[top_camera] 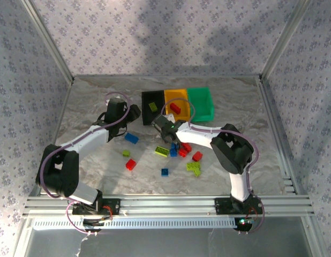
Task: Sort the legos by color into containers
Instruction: Pick up the lego from the center of the table.
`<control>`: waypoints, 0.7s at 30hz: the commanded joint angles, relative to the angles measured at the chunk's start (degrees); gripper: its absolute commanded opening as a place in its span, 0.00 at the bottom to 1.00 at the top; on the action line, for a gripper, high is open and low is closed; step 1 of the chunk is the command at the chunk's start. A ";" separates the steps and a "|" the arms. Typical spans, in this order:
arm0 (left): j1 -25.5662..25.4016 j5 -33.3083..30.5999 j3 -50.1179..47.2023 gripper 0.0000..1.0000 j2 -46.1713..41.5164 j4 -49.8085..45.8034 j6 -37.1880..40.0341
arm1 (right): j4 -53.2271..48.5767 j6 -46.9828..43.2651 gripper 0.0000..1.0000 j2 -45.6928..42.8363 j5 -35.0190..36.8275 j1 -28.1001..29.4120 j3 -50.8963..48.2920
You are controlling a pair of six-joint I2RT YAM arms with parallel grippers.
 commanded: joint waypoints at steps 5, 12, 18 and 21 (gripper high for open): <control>0.17 1.08 1.39 0.59 -0.04 0.54 0.24 | -2.95 1.82 0.52 1.65 -0.36 -0.04 -0.21; 0.08 1.66 1.69 0.59 0.74 0.97 0.02 | -2.07 2.09 0.46 1.92 -1.07 -0.11 -0.36; 0.16 1.52 1.87 0.59 0.65 0.79 0.08 | -1.45 1.87 0.33 0.38 0.08 -0.13 -1.39; 0.12 1.26 0.81 0.59 0.39 2.08 -0.33 | -1.09 1.40 0.33 -1.61 1.81 0.09 -2.24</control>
